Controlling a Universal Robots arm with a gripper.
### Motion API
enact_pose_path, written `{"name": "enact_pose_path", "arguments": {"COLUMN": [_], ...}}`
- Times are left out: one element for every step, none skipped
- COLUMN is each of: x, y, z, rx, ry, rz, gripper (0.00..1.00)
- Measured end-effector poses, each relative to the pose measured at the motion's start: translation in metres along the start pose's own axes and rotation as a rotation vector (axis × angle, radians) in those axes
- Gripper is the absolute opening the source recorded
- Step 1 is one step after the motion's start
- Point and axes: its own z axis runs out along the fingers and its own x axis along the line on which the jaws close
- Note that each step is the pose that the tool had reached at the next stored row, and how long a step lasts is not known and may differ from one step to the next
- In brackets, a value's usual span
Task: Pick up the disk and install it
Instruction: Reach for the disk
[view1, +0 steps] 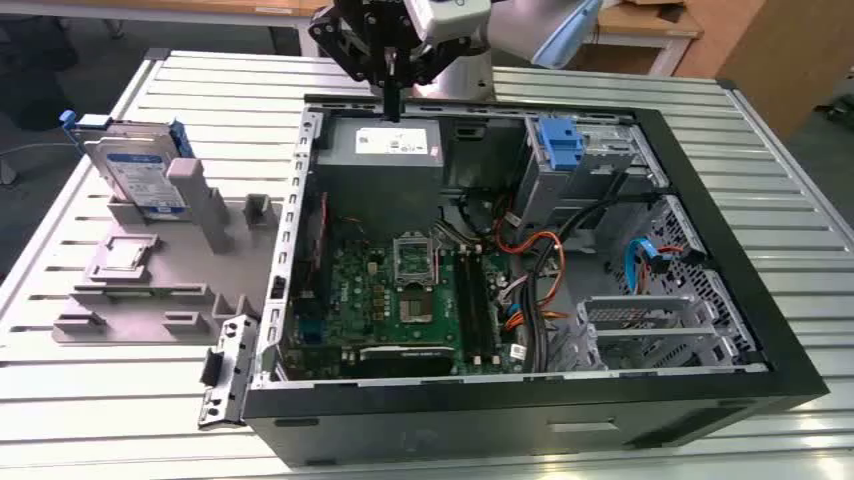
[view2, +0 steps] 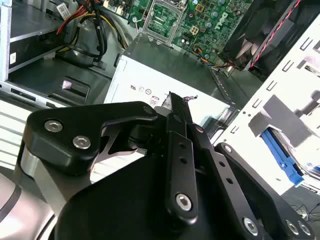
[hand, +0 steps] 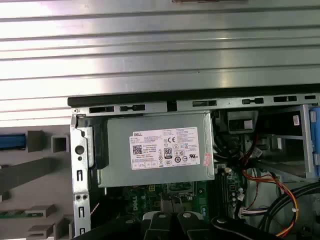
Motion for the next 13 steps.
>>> {"name": "enact_pose_path", "arguments": {"x": [0.0,0.0,0.0,0.0,0.0,0.0,0.0,0.0,0.0,0.0,0.0001,0.0006,0.0013], "y": [0.0,0.0,0.0,0.0,0.0,0.0,0.0,0.0,0.0,0.0,0.0,0.0,-0.0001], "z": [0.0,0.0,0.0,0.0,0.0,0.0,0.0,0.0,0.0,0.0,0.0,0.0,-0.0001], "rx": [0.0,0.0,0.0,0.0,0.0,0.0,0.0,0.0,0.0,0.0,0.0,0.0,0.0], "ry": [0.0,0.0,0.0,0.0,0.0,0.0,0.0,0.0,0.0,0.0,0.0,0.0,0.0], "rz": [0.0,0.0,0.0,0.0,0.0,0.0,0.0,0.0,0.0,0.0,0.0,0.0,0.0], "gripper": [0.1,0.1,0.1,0.1,0.1,0.1,0.1,0.1,0.1,0.1,0.1,0.1,0.1]}}
